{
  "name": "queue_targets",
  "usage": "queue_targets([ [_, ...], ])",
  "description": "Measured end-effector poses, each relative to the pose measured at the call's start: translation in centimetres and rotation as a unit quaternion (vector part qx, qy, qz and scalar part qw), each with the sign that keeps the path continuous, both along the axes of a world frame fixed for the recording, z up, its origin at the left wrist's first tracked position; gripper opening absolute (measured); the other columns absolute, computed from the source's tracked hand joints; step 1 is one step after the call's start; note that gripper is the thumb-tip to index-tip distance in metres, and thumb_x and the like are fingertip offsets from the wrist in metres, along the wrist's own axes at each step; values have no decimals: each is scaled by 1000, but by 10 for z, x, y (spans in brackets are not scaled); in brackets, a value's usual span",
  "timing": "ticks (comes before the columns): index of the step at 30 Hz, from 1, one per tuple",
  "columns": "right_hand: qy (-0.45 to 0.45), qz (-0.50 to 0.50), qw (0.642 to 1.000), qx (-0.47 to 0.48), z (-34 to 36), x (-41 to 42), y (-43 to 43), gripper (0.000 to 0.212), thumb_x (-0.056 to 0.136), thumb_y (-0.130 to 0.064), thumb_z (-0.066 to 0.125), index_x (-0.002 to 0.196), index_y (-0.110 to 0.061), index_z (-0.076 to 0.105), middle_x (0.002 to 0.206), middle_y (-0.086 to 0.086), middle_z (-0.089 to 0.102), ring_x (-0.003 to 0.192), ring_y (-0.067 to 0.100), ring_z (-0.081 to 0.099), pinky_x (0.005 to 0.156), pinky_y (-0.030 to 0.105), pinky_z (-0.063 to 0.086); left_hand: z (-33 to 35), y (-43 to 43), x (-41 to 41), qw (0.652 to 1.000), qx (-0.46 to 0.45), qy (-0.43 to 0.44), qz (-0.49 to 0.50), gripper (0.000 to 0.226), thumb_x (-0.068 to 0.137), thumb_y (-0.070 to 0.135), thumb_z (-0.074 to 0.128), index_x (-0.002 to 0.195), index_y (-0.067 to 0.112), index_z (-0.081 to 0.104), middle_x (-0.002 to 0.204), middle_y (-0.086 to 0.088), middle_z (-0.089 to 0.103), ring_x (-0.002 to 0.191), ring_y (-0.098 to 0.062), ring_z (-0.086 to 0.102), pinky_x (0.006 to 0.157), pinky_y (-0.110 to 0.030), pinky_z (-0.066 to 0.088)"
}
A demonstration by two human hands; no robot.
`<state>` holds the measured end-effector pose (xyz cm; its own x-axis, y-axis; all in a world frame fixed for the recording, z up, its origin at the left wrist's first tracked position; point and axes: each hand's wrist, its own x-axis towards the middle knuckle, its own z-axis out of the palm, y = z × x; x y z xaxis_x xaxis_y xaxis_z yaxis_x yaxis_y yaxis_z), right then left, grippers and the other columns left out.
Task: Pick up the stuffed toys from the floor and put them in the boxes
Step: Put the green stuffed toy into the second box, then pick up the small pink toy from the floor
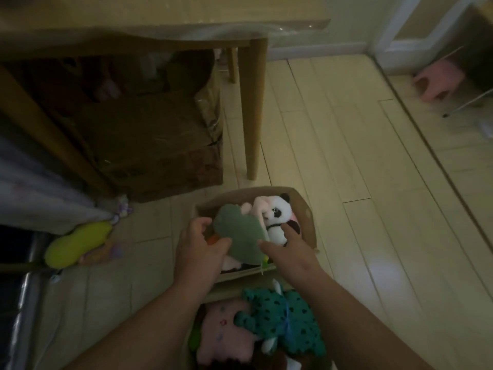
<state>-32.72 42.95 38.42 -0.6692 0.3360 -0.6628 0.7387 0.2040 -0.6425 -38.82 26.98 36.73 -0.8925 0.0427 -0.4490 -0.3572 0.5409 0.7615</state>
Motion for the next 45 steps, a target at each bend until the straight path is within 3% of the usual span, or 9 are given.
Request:
queue_targets([
  [2,13,9,1000,11,1,-2,-1,71,90,-40,59,151,-26,24,151,2,38,131,24,43,92,32,41,2,-1,2,1000,22,-3,2,36,83,23,67,108,34,44,107,9,44,82,1,43,64,-24,35],
  [8,49,13,998,46,8,-16,-12,60,91,-38,58,146,-29,36,146,4,45,128,23,46,99,41,46,5,-11,-4,998,62,-26,9,35,85,25,65,113,34,47,118,7,42,110,-8,39,85,-29,35],
  [14,62,41,995,64,12,-34,-40,55,92,-34,58,143,-25,41,145,2,47,127,21,48,90,27,39,7,-35,-16,996,70,-38,38,38,86,25,64,118,34,47,118,9,44,102,-6,41,61,-16,34],
  [20,65,79,991,89,9,-70,-99,48,88,-44,58,134,-35,49,139,-4,51,112,14,51,92,32,45,-1,-95,-41,994,69,-32,79,38,82,23,67,112,35,48,122,4,50,109,-10,45,86,-31,41],
  [24,65,107,989,73,2,-108,-147,43,92,-37,56,134,-27,51,123,-12,52,106,7,46,75,8,34,-15,-151,-72,995,62,-20,76,48,69,35,65,115,30,51,119,6,54,101,-5,51,84,-30,46],
  [26,77,107,989,68,-6,-128,-175,44,91,-38,57,133,-25,53,127,-12,56,108,7,50,77,14,36,-27,-179,-89,995,64,-20,71,42,76,27,70,114,28,51,115,7,54,91,-1,51,77,-26,44],
  [35,56,103,993,26,-60,-189,-287,49,91,-39,59,137,-27,48,139,-5,51,123,14,50,89,25,37,-81,-291,-137,995,34,-44,85,45,69,33,70,109,32,50,116,4,54,112,-14,49,95,-34,43],
  [40,53,130,990,-2,-90,-201,-320,51,90,-40,60,138,-29,47,139,-5,52,121,13,53,91,27,43,-99,-328,-152,985,28,-60,157,55,61,34,72,112,20,54,104,-1,58,88,-12,55,75,-28,42],
  [45,46,164,985,-21,-127,-214,-336,50,89,-39,61,137,-28,49,137,-4,53,116,14,56,95,28,44,-128,-349,-158,975,43,-64,206,62,57,35,65,115,16,55,114,-3,59,97,-17,57,78,-29,43],
])
